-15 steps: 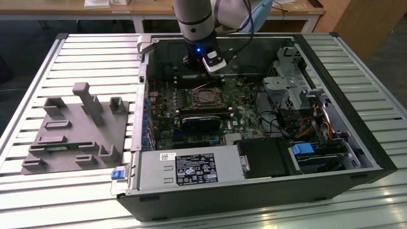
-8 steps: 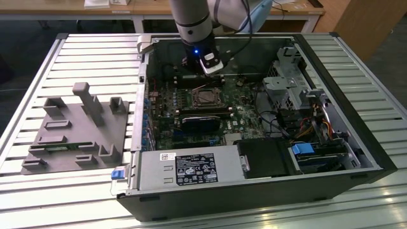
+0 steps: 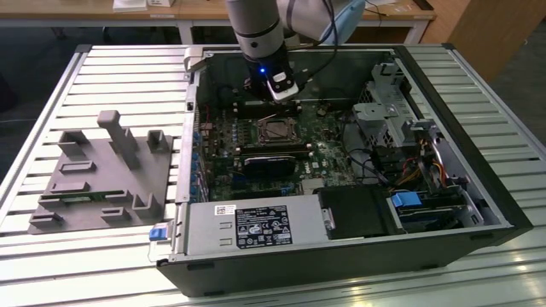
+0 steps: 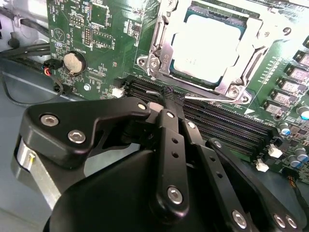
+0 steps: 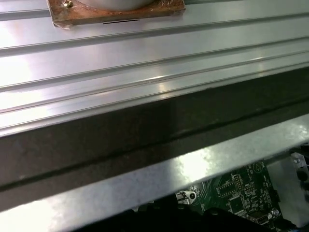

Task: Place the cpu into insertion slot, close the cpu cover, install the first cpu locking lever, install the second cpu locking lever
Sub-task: 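Install the first cpu locking lever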

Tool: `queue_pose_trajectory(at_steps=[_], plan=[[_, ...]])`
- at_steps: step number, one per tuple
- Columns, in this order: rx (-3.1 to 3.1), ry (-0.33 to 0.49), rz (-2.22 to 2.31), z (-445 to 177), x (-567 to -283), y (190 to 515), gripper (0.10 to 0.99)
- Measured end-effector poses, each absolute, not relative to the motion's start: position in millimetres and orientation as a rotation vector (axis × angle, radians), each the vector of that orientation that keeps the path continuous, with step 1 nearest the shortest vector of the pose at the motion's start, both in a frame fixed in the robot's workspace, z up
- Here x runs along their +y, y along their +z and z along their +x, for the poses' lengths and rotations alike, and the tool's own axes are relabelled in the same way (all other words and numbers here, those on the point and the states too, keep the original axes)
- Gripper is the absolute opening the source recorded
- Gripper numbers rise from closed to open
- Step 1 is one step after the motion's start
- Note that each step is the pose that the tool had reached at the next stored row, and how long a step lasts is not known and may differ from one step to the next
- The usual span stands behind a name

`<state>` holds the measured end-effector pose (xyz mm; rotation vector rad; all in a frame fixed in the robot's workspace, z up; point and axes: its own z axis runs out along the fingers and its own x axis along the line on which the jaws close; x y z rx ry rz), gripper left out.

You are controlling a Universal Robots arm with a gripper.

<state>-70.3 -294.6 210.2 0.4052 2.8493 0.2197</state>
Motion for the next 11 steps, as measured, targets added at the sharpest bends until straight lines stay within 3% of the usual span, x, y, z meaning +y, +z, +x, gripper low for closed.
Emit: queue_pose_trajectory(at_steps=[11], plan=[[2.8, 0.227, 0.394, -77.3, -295.4, 205.6, 0.102]])
